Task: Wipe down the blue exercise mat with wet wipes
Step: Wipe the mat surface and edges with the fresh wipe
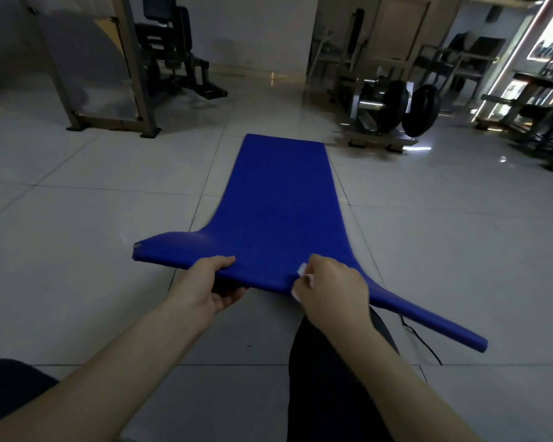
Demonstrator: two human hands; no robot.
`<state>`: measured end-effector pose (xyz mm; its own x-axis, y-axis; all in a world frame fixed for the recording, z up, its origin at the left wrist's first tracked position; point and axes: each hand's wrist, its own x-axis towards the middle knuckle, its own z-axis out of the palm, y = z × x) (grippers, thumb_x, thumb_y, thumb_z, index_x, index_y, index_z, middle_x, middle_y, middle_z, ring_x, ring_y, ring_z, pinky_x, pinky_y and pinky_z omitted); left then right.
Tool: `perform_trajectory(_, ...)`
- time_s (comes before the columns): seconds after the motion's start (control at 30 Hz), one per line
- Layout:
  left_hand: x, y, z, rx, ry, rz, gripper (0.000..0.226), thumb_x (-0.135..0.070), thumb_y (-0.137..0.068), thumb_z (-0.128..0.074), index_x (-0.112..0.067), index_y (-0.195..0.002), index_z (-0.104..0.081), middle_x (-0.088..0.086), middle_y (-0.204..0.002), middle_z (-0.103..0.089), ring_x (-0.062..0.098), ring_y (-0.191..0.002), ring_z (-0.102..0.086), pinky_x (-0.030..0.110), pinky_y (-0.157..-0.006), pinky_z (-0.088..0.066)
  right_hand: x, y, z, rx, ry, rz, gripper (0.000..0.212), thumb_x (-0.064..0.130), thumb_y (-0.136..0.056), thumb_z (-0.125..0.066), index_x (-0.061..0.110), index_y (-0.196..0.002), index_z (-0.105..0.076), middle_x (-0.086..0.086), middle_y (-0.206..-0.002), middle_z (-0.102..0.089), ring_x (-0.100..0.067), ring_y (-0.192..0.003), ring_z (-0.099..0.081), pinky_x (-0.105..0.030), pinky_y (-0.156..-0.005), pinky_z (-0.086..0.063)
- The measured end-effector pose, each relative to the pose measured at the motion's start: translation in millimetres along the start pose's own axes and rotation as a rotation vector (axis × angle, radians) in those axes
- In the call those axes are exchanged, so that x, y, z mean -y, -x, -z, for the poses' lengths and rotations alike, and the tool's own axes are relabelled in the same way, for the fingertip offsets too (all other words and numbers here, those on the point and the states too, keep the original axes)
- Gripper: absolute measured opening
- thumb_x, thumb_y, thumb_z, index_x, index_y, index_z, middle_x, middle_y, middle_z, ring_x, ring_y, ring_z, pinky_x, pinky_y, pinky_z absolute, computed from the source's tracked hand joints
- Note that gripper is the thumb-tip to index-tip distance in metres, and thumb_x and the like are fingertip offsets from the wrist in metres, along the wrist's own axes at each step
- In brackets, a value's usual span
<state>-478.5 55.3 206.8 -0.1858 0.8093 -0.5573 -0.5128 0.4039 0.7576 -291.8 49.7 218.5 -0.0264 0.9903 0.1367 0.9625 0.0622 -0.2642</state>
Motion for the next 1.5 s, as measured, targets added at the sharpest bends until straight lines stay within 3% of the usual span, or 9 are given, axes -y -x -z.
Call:
perform_trajectory(0.27, -4, -4, -1, -0.021, -0.008, -0.113, 0.033, -0.023, -0.089, -0.074, -0.014, -0.118, -0.060, 0.011, -0.103, -0.073, 0.022, -0.082, -0.072, 0.033, -0.062, -0.058, -9, -1, 6, -0.038, -0.023, -0.064, 0.020, 0.035, -0.098, -0.052, 0.023, -0.083, -0.050, 0.007, -0.072, -0.054, -0.010, -0.068, -0.054, -0.032, -0.076, -0.051)
perform_trajectory(0.4, 10, 0, -15, 0.060, -0.106, -0.020, 0.034, -0.037, -0.083, -0.080, -0.017, -0.109, -0.069, 0.008, -0.093, -0.078, 0.024, -0.087, -0.072, 0.036, -0.065, -0.059, 31, -12, -7, 0.006, -0.138, 0.045, 0.019, 0.031, -0.096, -0.053, 0.020, -0.081, -0.054, 0.003, -0.071, -0.059, -0.015, -0.066, -0.059, -0.038, -0.068, -0.057)
perform_trajectory(0.53, 19, -1, -24, 0.168, -0.225, 0.076, 0.036, -0.049, -0.093, -0.064, -0.016, -0.105, -0.076, 0.007, -0.091, -0.079, 0.025, -0.091, -0.074, 0.039, -0.074, -0.060, 58, -19, -12, 0.043, -0.156, 0.153, 0.019, 0.031, -0.096, -0.050, 0.019, -0.083, -0.056, 0.002, -0.073, -0.059, -0.017, -0.065, -0.059, -0.040, -0.065, -0.058)
perform_trajectory(0.73, 17, -17, -22, 0.077, -0.143, 0.054, 0.038, -0.031, -0.087, -0.075, -0.012, -0.118, -0.063, 0.012, -0.098, -0.074, 0.025, -0.084, -0.069, 0.036, -0.065, -0.056, 6, -15, 3, 0.118, -0.089, -0.042, 0.017, 0.036, -0.094, -0.056, 0.021, -0.088, -0.054, 0.003, -0.080, -0.060, -0.015, -0.075, -0.059, -0.035, -0.075, -0.054)
perform_trajectory(0.93, 12, -20, -22, 0.065, -0.118, -0.002, 0.039, -0.029, -0.087, -0.075, -0.014, -0.120, -0.061, 0.010, -0.098, -0.069, 0.021, -0.078, -0.066, 0.031, -0.059, -0.055, -39, 0, 14, 0.004, 0.060, -0.207, 0.017, 0.039, -0.097, -0.054, 0.024, -0.089, -0.050, 0.006, -0.077, -0.058, -0.010, -0.071, -0.058, -0.034, -0.078, -0.055)
perform_trajectory(1.07, 18, -23, -25, 0.037, -0.140, 0.010, 0.037, -0.033, -0.083, -0.080, -0.013, -0.110, -0.065, 0.003, -0.075, -0.062, 0.015, -0.064, -0.057, 0.027, -0.052, -0.051, 5, -7, 7, 0.094, -0.093, -0.105, 0.016, 0.034, -0.099, -0.054, 0.022, -0.090, -0.051, 0.003, -0.080, -0.059, -0.013, -0.072, -0.060, -0.031, -0.072, -0.054)
perform_trajectory(1.2, 10, -24, -17, 0.015, -0.214, 0.020, 0.027, -0.032, -0.082, -0.080, -0.011, -0.091, -0.067, -0.001, -0.056, -0.048, 0.011, -0.049, -0.041, 0.023, -0.046, -0.040, 47, -15, 3, 0.059, -0.156, 0.135, 0.015, 0.030, -0.096, -0.053, 0.018, -0.088, -0.056, 0.003, -0.077, -0.059, -0.018, -0.070, -0.058, -0.042, -0.071, -0.056)
perform_trajectory(1.37, -22, -24, 8, -0.093, -0.162, -0.063, 0.025, -0.028, -0.081, -0.076, -0.015, -0.083, -0.055, -0.002, -0.060, -0.045, 0.008, -0.048, -0.037, 0.019, -0.038, -0.032, 4, -21, 21, 0.150, -0.178, 0.004, 0.015, 0.032, -0.086, -0.067, 0.022, -0.080, -0.059, 0.003, -0.076, -0.062, -0.015, -0.070, -0.059, -0.032, -0.061, -0.050)
perform_trajectory(1.5, -8, -25, 13, -0.144, -0.195, -0.082, 0.041, -0.042, -0.076, -0.082, -0.015, -0.097, -0.060, -0.001, -0.066, -0.046, 0.009, -0.050, -0.038, 0.021, -0.039, -0.033, -15, -15, 9, 0.092, -0.223, -0.038, 0.015, 0.030, -0.090, -0.062, 0.021, -0.078, -0.059, 0.003, -0.072, -0.064, -0.016, -0.068, -0.061, -0.040, -0.067, -0.057)
